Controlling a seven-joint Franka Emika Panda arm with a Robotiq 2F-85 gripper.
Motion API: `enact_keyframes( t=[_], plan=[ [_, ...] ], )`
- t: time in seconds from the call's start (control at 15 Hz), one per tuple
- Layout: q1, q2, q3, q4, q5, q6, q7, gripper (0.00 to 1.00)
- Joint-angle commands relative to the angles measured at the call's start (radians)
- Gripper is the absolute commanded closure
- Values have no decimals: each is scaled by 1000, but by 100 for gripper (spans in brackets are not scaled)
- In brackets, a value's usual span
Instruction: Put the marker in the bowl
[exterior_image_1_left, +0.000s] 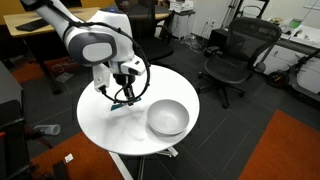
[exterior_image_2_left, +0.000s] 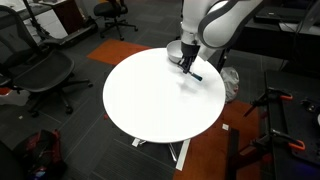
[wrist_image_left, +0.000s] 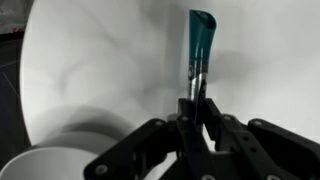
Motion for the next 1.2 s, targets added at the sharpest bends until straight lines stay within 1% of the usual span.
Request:
enact_keyframes(
  t=[0.0, 0.27, 0.6, 0.87, 1.13],
  plan=[
    [13, -116, -38, -61, -48, -16, -19, 95],
    [5, -185, -63, -69, -97, -30, -18, 95],
    [-22, -237, -84, -36, -157, -74, -51, 95],
    [-62, -246, -80, 15, -155, -138, -134, 95],
    [-92, -218, -80, 90, -162, -181, -200, 95]
  ],
)
